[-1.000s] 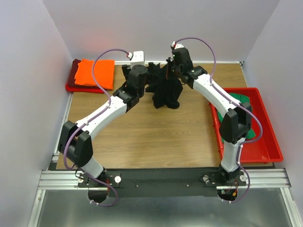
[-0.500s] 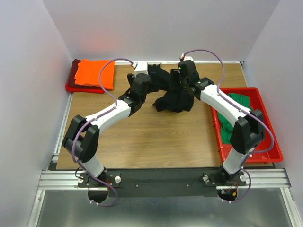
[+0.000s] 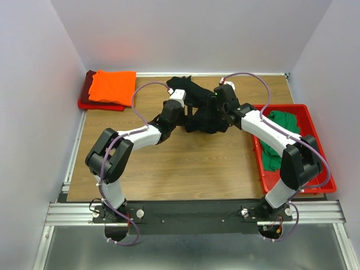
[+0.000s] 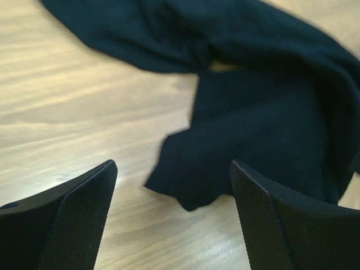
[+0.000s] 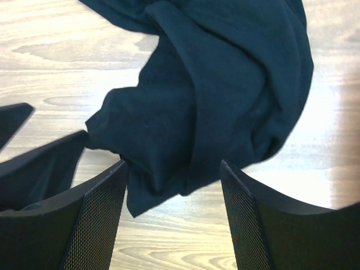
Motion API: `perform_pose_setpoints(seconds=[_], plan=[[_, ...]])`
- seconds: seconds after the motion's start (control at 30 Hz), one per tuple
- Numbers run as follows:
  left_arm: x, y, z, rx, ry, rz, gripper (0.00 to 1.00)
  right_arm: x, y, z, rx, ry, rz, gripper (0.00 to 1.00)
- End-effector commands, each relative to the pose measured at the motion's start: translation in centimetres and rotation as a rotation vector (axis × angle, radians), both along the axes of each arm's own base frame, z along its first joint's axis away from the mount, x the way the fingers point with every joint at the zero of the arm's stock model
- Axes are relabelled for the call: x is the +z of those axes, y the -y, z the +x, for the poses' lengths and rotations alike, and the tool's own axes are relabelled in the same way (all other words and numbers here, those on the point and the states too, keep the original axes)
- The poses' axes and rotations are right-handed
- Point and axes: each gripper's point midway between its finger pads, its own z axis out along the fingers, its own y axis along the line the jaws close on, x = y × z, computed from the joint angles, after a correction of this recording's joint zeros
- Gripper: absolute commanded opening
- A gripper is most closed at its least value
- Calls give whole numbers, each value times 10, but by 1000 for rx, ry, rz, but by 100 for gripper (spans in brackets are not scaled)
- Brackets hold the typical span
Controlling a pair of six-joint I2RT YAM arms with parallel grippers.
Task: Fold and stack the t-shirts
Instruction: Flatten the tshirt out
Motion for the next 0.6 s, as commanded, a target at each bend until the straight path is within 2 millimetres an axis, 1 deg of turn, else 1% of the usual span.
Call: perform_pose_setpoints(seconds=[0.0, 0.13, 0.2, 0.23, 0.3, 0.33, 0.37, 0.4, 0.5, 0.53, 0.57], plan=[[-5, 21, -5, -106, 12, -49, 88, -9, 11, -3, -70, 3, 3, 73], [-17, 30, -8, -149, -10, -56, 88, -24, 19, -1, -112, -11, -36, 73], [-17, 35, -7, -168, -10, -61, 87, -26, 21, 3, -133, -7, -49, 73], [-20, 37, -8, -173, -18, -62, 87, -32, 22, 5, -141, -13, -59, 73], [-20, 41, -7, -182, -18, -70, 87, -35, 23, 8, -158, -12, -69, 73], [-23, 45, -10, -206, -31, -78, 86, -39, 24, 12, -170, -10, -83, 73], [-20, 48, -8, -212, -27, -87, 84, -40, 25, 15, -180, -6, -88, 73], [-23, 51, -9, -226, -35, -94, 82, -43, 26, 21, -196, -3, -105, 73], [-20, 55, -11, -244, -36, -109, 76, -43, 28, 29, -215, 10, -126, 71], [-18, 56, -11, -244, -36, -113, 72, -39, 27, 33, -219, 23, -124, 70], [-13, 55, -12, -243, -31, -120, 62, -37, 28, 35, -229, 30, -130, 68]])
